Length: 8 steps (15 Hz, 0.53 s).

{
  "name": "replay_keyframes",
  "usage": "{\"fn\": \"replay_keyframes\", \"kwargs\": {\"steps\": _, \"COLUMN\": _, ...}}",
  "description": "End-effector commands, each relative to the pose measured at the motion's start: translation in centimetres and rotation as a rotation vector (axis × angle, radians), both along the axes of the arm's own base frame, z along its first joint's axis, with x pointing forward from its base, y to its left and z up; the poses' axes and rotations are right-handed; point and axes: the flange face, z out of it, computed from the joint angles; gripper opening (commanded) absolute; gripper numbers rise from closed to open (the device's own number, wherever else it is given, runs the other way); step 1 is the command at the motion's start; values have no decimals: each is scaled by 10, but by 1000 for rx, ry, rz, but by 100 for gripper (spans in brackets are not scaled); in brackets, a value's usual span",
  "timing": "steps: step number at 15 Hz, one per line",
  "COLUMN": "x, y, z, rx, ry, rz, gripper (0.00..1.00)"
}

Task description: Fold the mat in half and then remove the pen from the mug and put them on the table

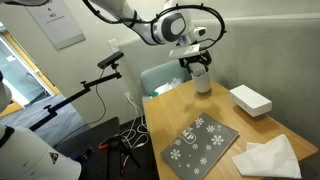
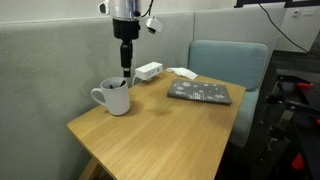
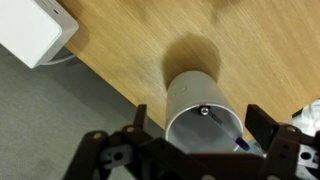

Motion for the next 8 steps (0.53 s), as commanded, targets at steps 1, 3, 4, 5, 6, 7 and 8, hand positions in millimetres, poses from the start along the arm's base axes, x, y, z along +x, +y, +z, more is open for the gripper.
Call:
{"fn": "replay_keyframes", "kwargs": {"steps": 1, "x": 13, "y": 6, "z": -7, "rx": 27, "ry": -13, "rz": 31, "gripper": 94}}
{"fn": "replay_keyframes", "kwargs": {"steps": 3, "x": 15, "y": 9, "z": -13, "rx": 30, "ry": -10, "rz": 41, "gripper": 66}}
{"fn": "replay_keyframes", "kwargs": {"steps": 4, "x": 16, "y": 11, "z": -15, "rx": 31, "ry": -10, "rz": 44, "gripper": 59}}
{"fn": "replay_keyframes", "kwargs": {"steps": 5, "x": 17, "y": 12, "z": -17, "rx": 33, "ry": -8, "rz": 47, "gripper": 52}}
{"fn": "replay_keyframes", "kwargs": {"steps": 6, "x": 17, "y": 13, "z": -19, "rx": 35, "ry": -7, "rz": 51, "gripper": 42}}
{"fn": "replay_keyframes", "kwargs": {"steps": 7, "x": 18, "y": 15, "z": -21, "rx": 36, "ry": -7, "rz": 56, "gripper": 36}}
{"fn": "replay_keyframes", "kwargs": {"steps": 8, "x": 18, "y": 15, "z": -22, "rx": 38, "ry": -6, "rz": 56, "gripper": 27}}
